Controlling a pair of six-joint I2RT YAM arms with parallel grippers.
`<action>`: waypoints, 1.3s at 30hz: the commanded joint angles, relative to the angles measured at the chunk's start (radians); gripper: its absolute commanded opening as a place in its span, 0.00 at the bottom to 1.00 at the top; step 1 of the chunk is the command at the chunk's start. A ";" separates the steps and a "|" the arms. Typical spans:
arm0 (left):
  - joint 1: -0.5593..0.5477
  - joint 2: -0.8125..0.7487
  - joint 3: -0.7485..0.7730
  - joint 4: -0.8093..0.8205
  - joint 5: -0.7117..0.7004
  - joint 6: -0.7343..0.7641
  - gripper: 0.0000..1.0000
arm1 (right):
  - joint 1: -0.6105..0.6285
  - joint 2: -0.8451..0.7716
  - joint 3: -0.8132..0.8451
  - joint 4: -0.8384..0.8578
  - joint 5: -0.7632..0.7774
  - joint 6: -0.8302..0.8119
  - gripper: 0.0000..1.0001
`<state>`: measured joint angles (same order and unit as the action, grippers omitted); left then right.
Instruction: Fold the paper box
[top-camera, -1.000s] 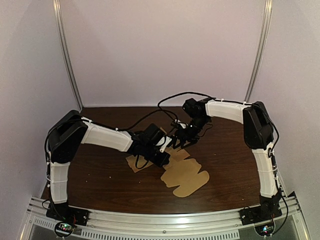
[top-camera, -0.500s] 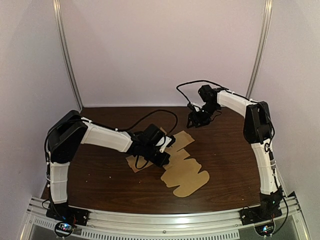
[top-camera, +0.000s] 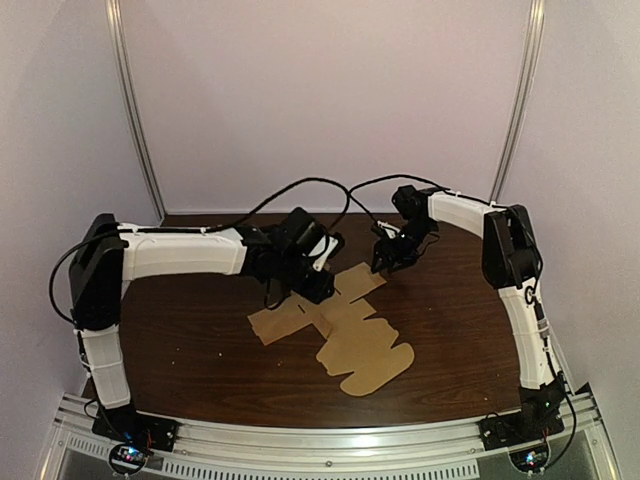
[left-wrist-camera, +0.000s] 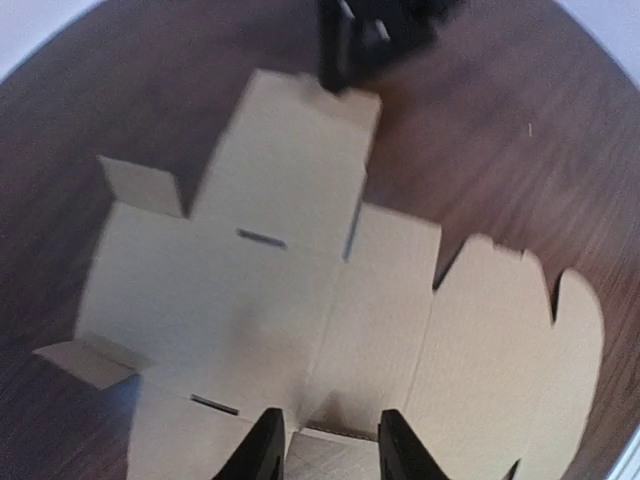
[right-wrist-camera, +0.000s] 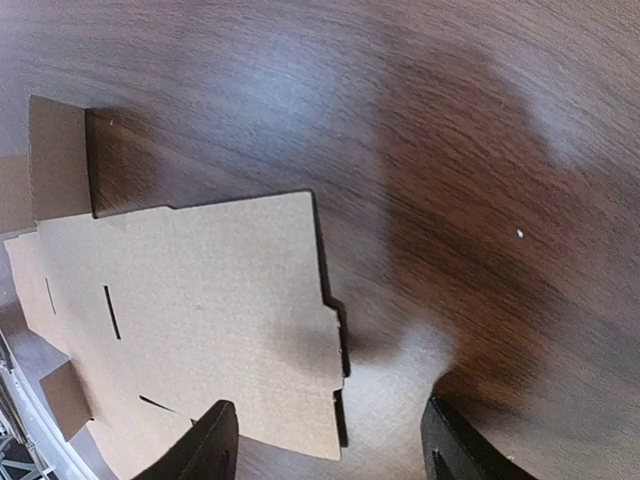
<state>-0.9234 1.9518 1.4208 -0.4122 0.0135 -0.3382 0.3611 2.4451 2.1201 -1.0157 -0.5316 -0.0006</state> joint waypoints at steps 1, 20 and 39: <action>0.043 -0.095 0.175 -0.200 -0.319 -0.097 0.41 | -0.012 -0.063 -0.025 -0.016 -0.001 0.001 0.64; 0.263 0.070 0.109 -0.204 -0.069 -0.616 0.44 | -0.011 -0.229 -0.158 0.001 -0.024 -0.010 0.65; 0.300 0.191 0.143 -0.111 -0.043 -0.696 0.24 | 0.005 -0.296 -0.255 0.016 -0.040 -0.013 0.65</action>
<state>-0.6334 2.1258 1.5318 -0.5720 -0.0444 -1.0126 0.3561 2.2269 1.8980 -1.0023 -0.5648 -0.0021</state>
